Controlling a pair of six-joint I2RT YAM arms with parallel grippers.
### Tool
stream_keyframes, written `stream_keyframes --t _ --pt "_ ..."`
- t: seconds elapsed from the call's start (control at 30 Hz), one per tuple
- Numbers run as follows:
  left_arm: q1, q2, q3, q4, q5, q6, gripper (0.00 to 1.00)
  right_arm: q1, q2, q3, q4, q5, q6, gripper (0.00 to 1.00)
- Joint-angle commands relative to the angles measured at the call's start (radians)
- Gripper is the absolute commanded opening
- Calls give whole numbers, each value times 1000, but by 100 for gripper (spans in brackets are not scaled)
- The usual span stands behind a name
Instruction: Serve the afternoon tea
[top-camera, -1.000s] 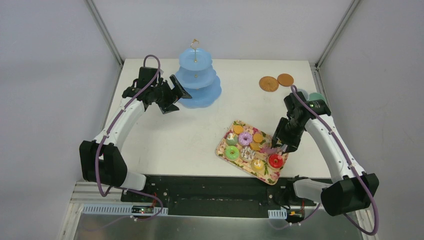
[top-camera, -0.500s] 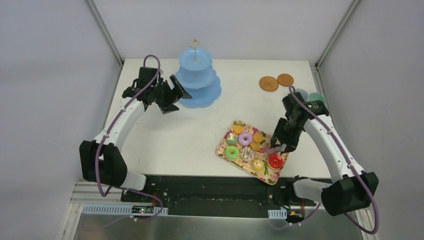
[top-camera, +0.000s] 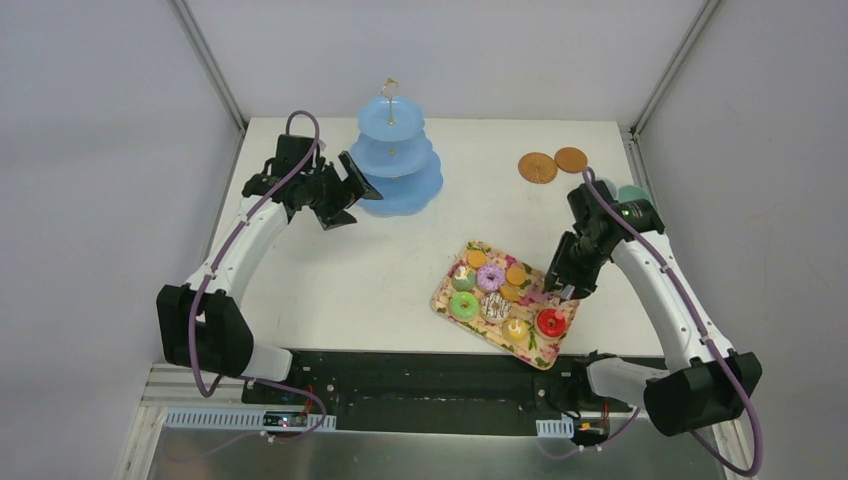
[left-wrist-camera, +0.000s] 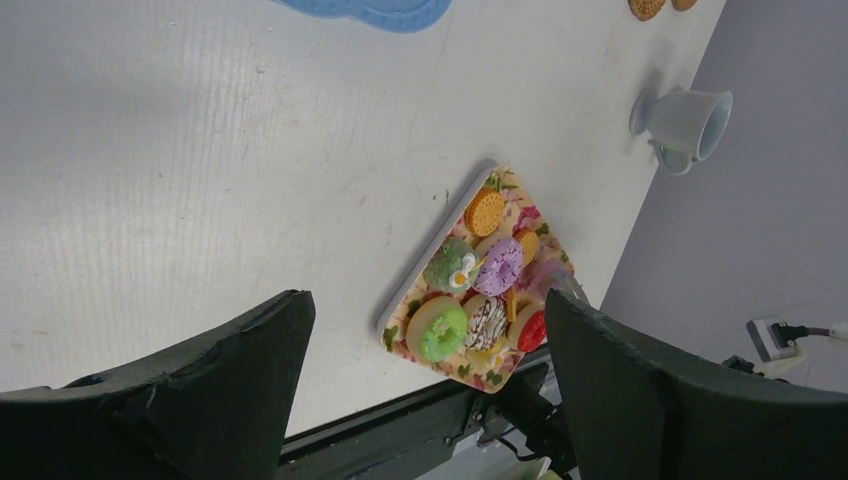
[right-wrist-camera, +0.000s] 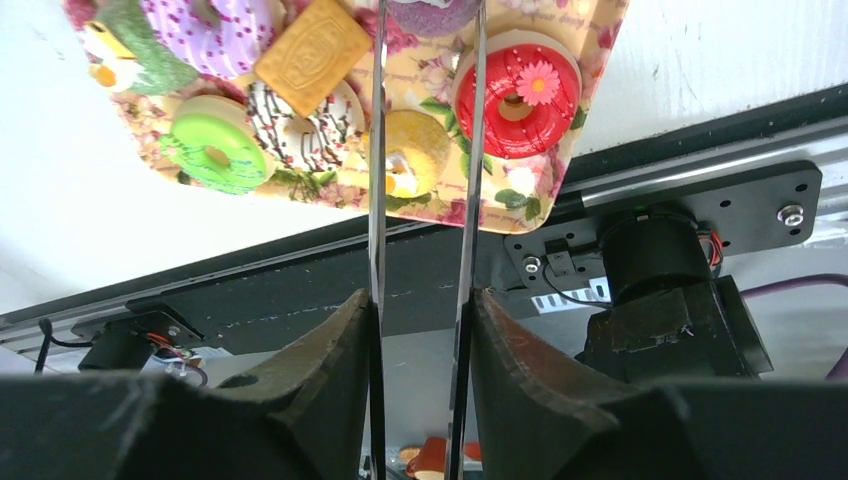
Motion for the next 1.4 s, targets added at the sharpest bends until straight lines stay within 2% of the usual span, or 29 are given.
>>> stream_keyframes --t 0.0,0.2,0.5,0.67,0.83,1.03,1.37 --pt "-8 -63 48 -57 -32 45 89 7 -47 78 -4 11 -30 40" --pt "-7 -117 47 -122 -68 77 90 11 -6 196 81 -10 -120 39" --pt "-8 -208 61 -233 -126 114 90 75 183 307 520 -161 -197 35" --pt "-8 -259 59 -285 -141 114 90 112 336 426 646 -167 -207 35" --pt "-8 -292 73 -333 -168 126 90 159 476 580 676 -175 -218 35" --pt "-7 -311 88 -366 -192 146 90 203 618 736 622 -142 -219 35" --pt "-6 -301 91 -360 -193 153 91 237 711 815 638 -120 -223 35"
